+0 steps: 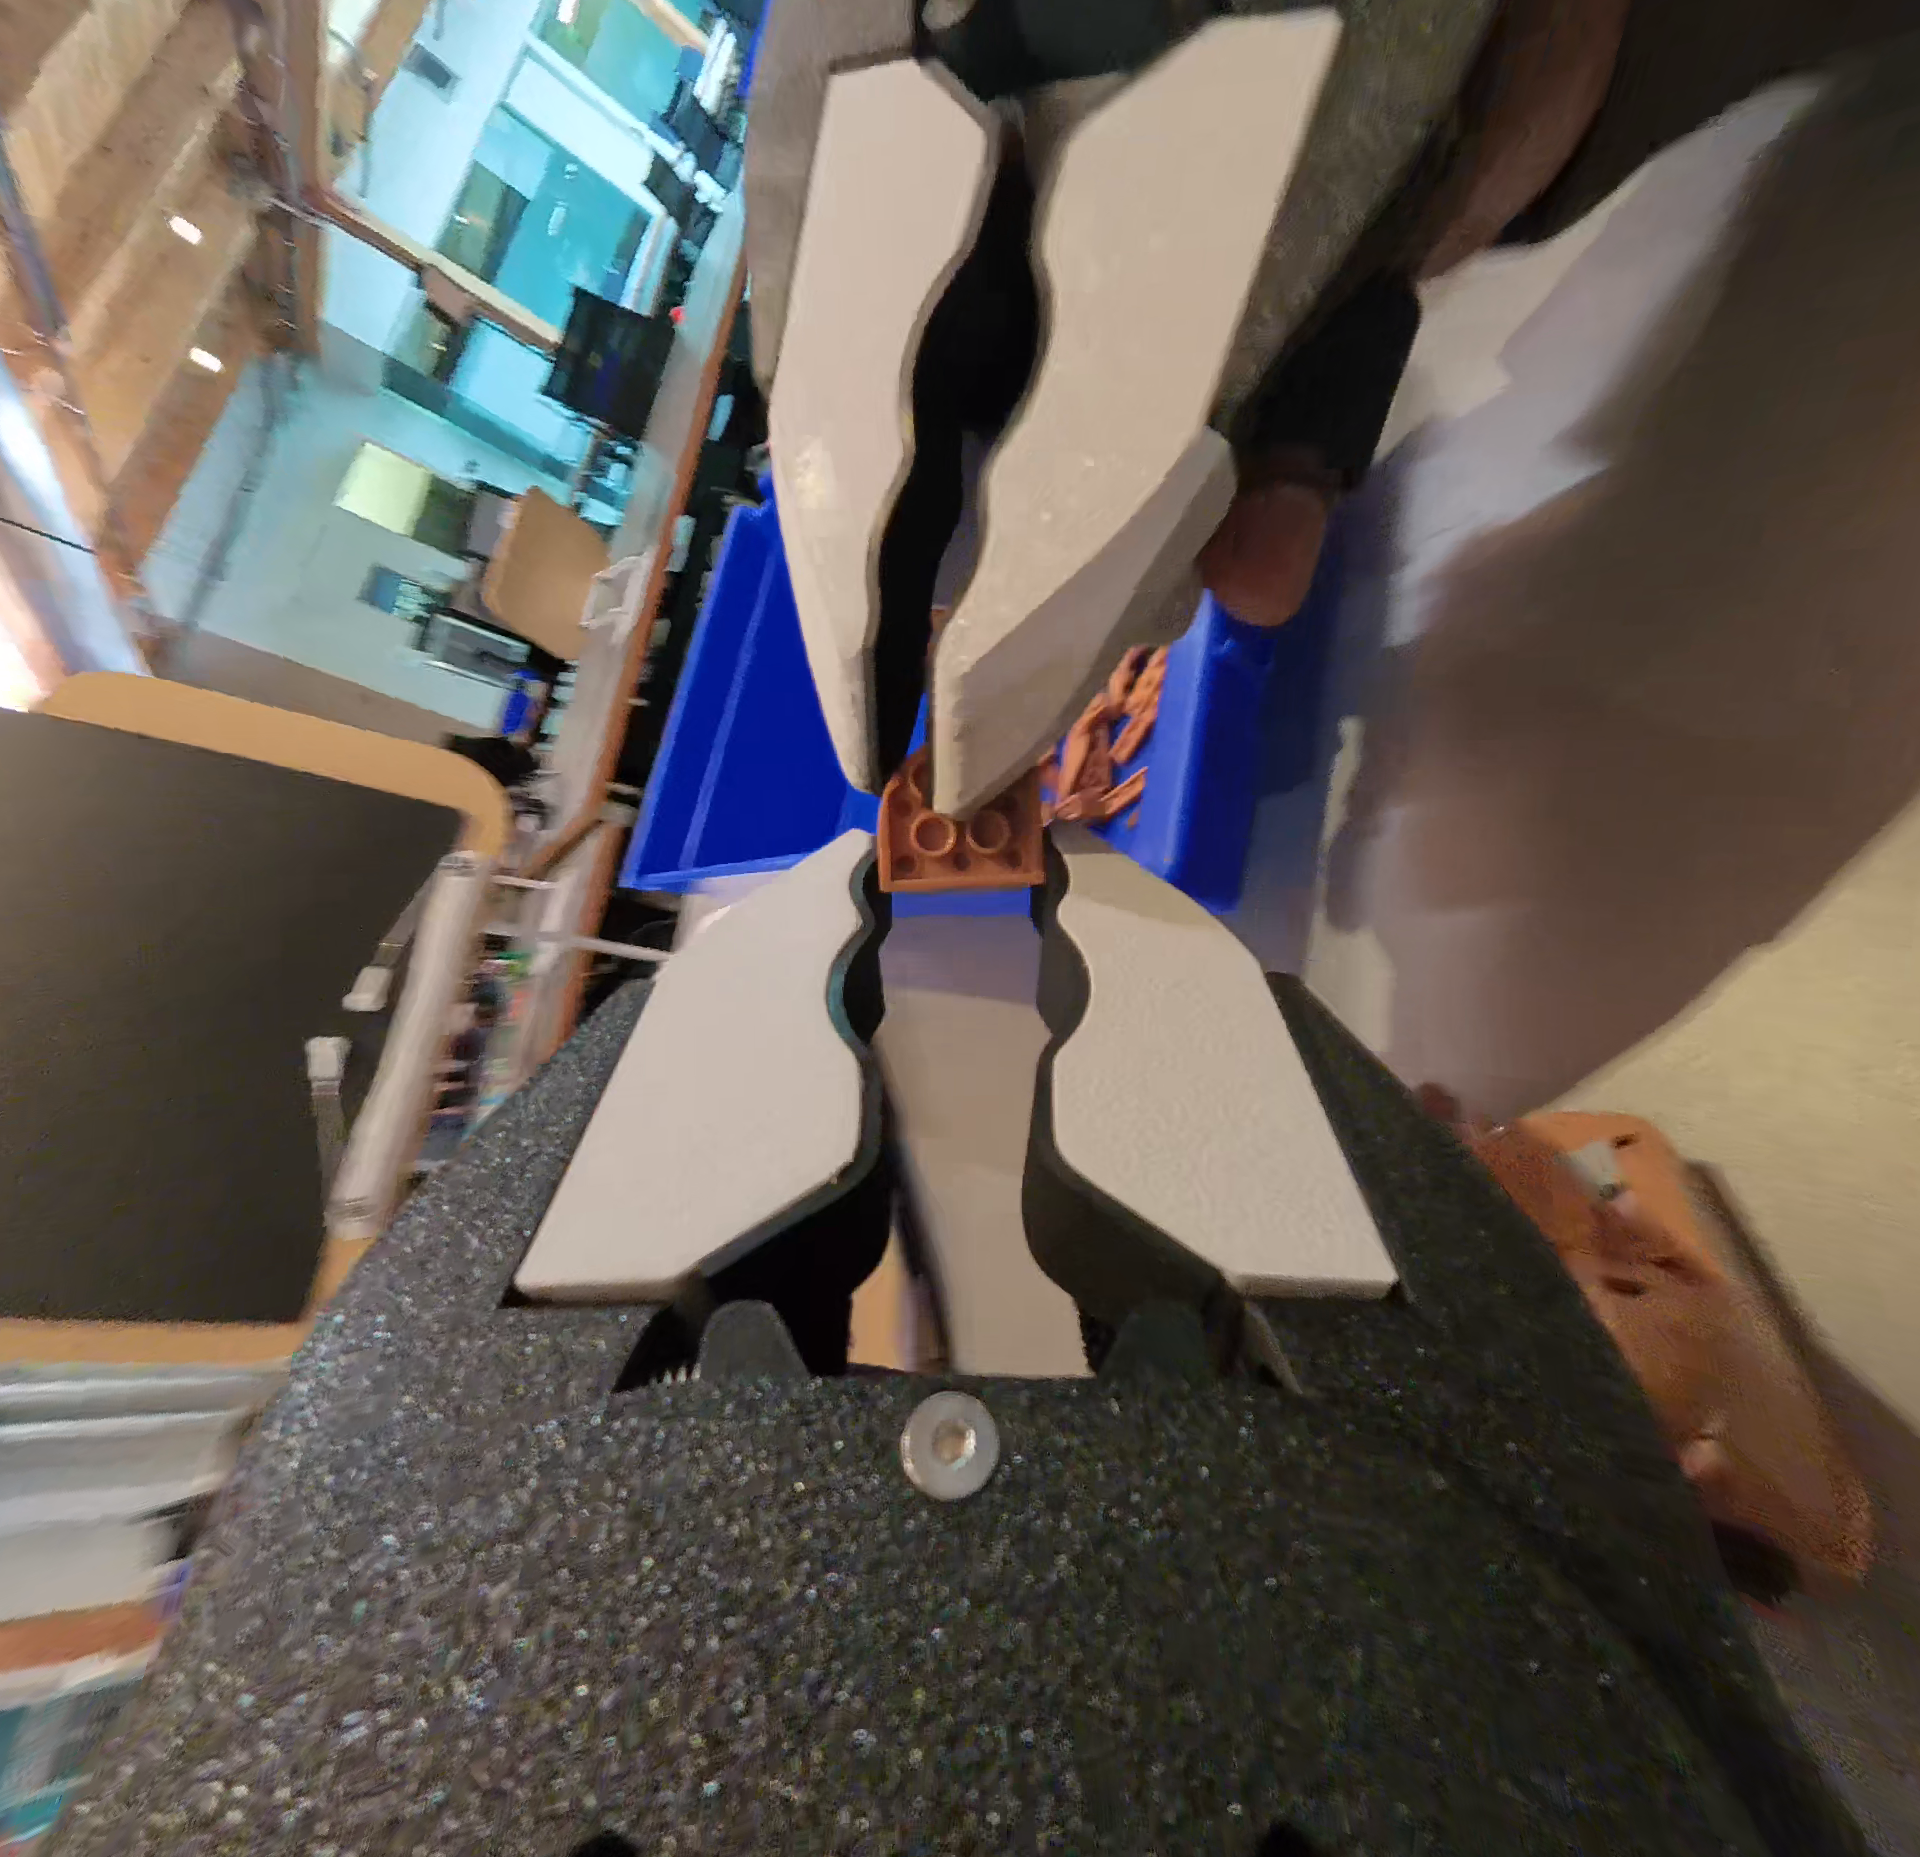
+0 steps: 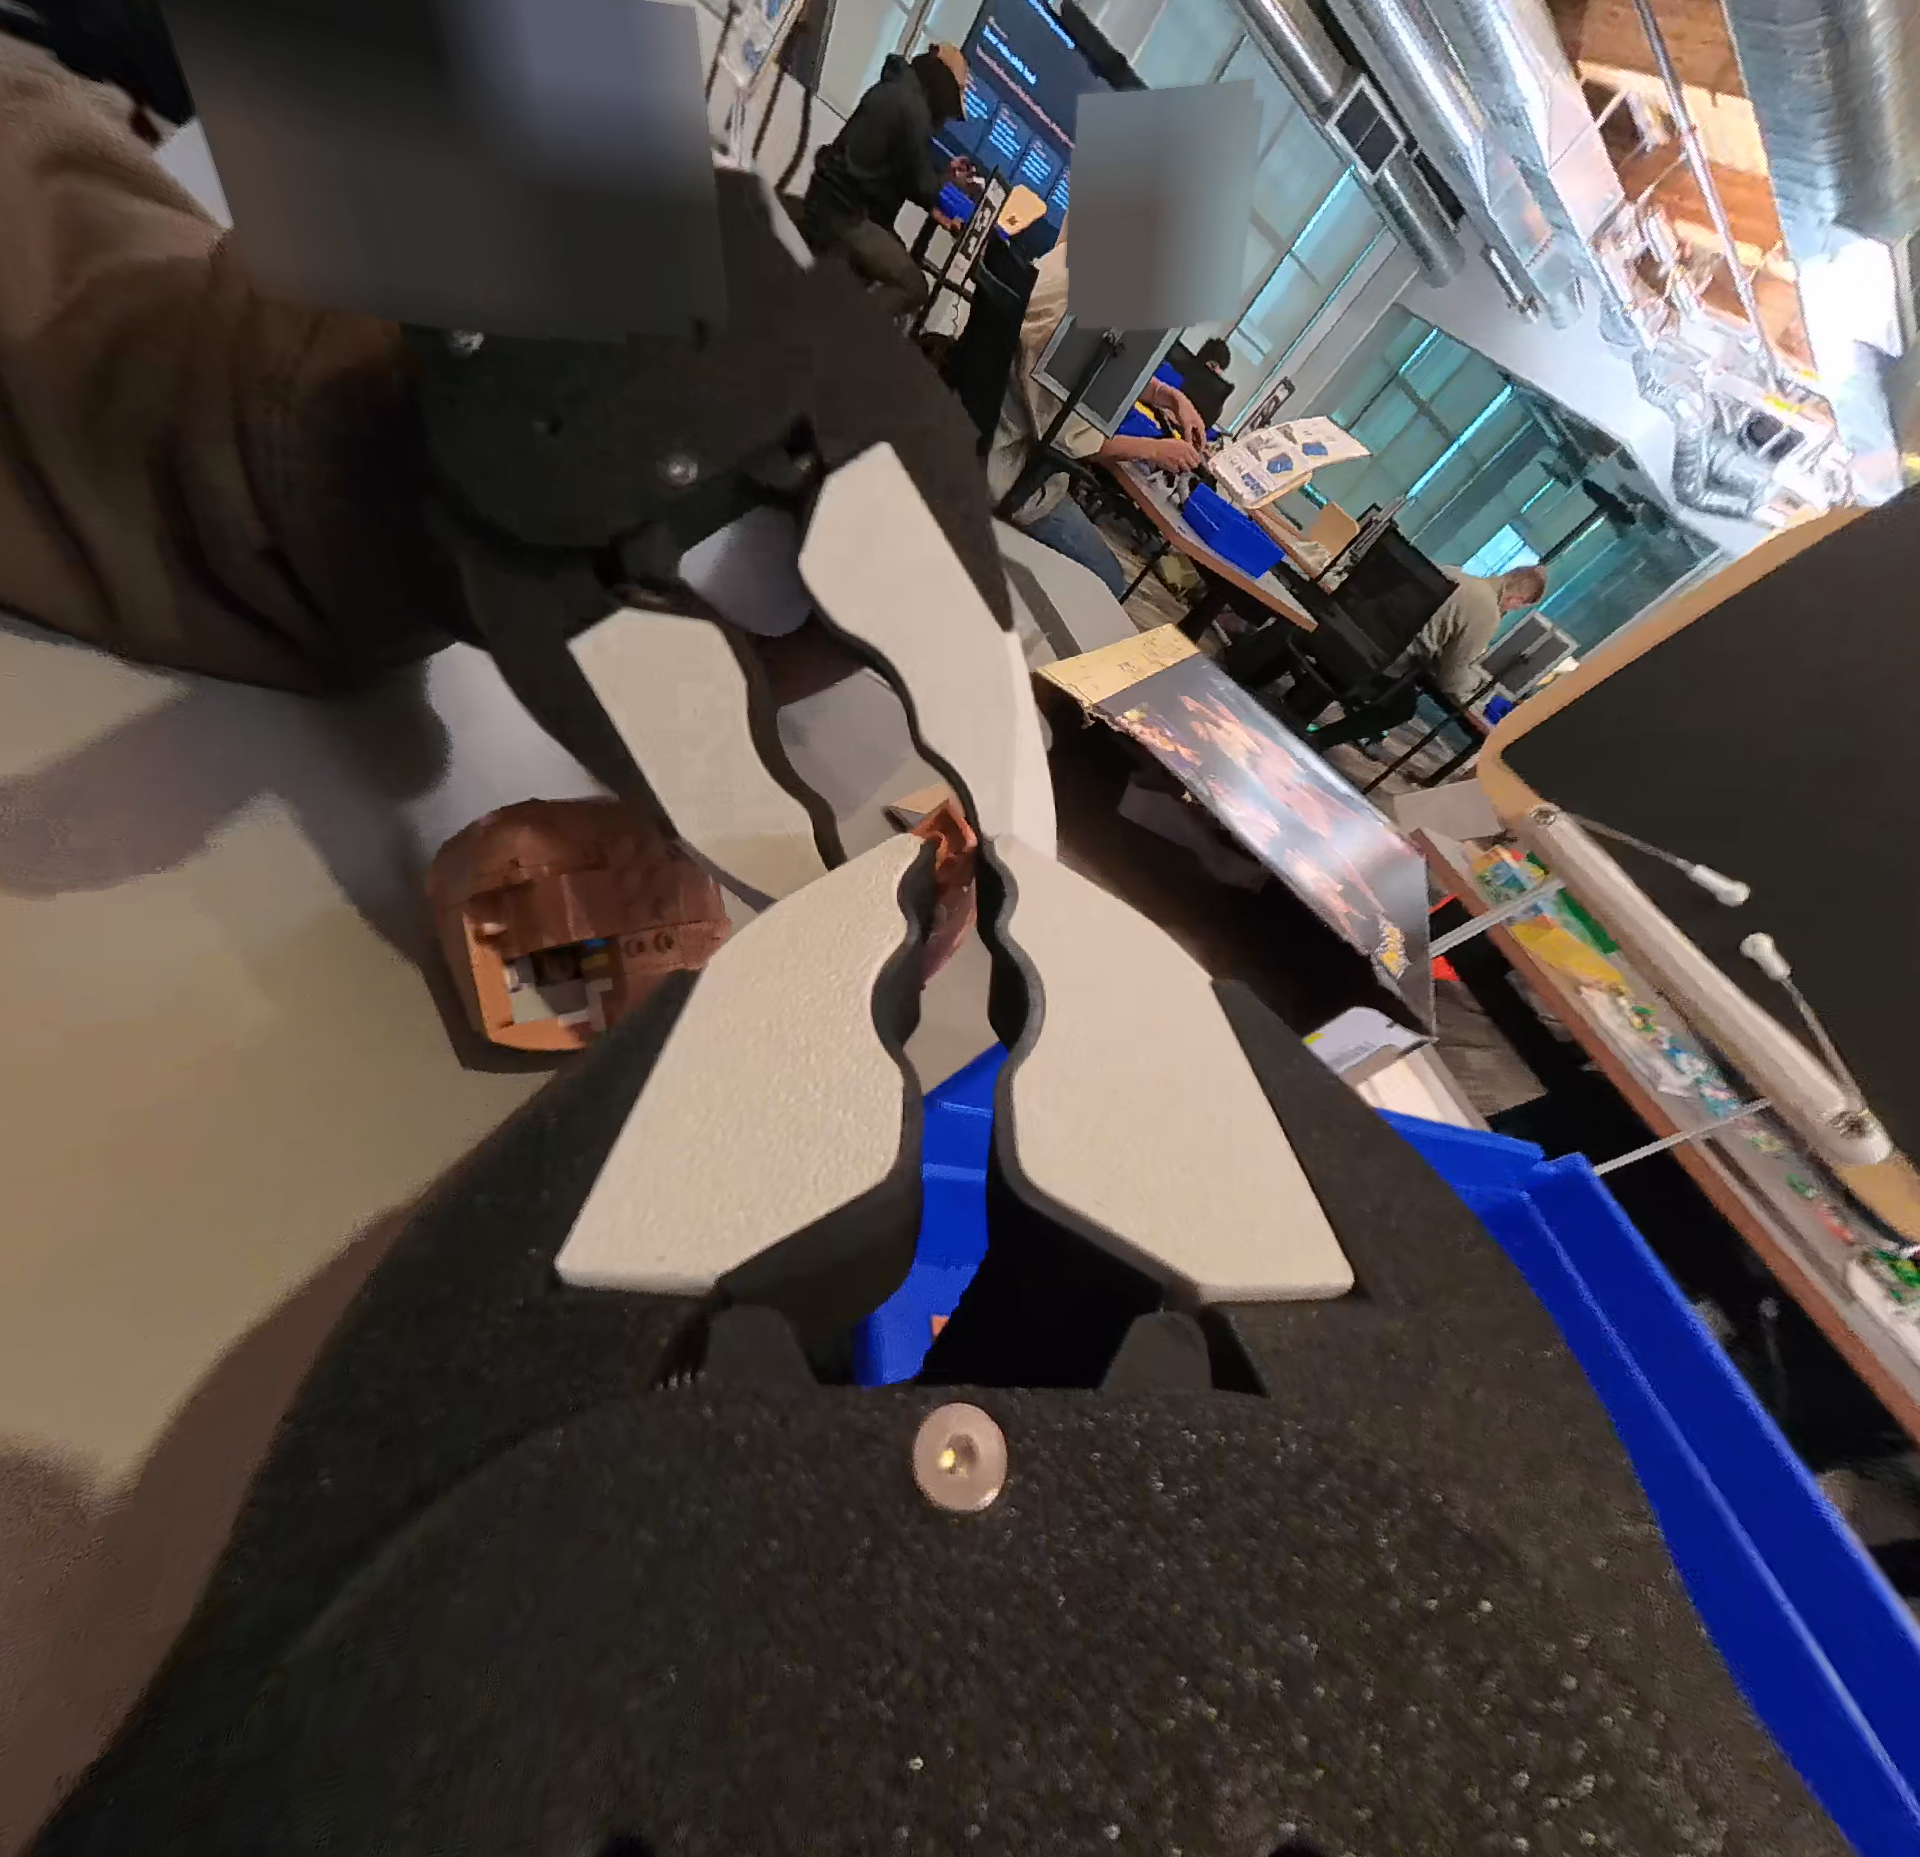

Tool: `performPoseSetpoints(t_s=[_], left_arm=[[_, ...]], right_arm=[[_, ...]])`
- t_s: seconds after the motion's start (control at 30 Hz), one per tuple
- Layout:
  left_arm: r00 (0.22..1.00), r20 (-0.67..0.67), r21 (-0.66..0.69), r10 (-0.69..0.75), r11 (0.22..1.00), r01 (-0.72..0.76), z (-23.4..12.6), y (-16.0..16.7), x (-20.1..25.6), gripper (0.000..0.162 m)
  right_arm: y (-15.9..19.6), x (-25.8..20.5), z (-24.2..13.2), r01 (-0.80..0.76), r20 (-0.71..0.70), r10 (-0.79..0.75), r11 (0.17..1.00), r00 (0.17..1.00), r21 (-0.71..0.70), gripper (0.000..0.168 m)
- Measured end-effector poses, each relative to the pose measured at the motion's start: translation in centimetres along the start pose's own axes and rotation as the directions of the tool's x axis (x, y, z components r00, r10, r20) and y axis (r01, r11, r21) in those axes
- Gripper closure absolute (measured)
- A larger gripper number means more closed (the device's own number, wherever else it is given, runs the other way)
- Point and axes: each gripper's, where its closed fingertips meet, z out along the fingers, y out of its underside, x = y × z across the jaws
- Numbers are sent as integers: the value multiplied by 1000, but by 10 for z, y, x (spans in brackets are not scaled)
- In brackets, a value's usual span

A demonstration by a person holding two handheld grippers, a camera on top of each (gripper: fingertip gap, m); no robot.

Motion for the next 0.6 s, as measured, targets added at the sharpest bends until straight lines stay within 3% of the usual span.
performPoseSetpoints(t_s=[0.13,0.33,0.6], left_arm=[[967,117,-124,228,969,-214,-1,12,-9,136],[894,189,-222,405,905,-363,-1,15,-15,135],[977,133,-66,169,985,-161,-1,7,-10,136]], right_arm=[[8,3,7,-36,-37,33,996,999,-84,157],[12,2,8,25,-64,-36,987,997,-157,161],[0,0,4,196,-114,-208,975,972,-106,162]])
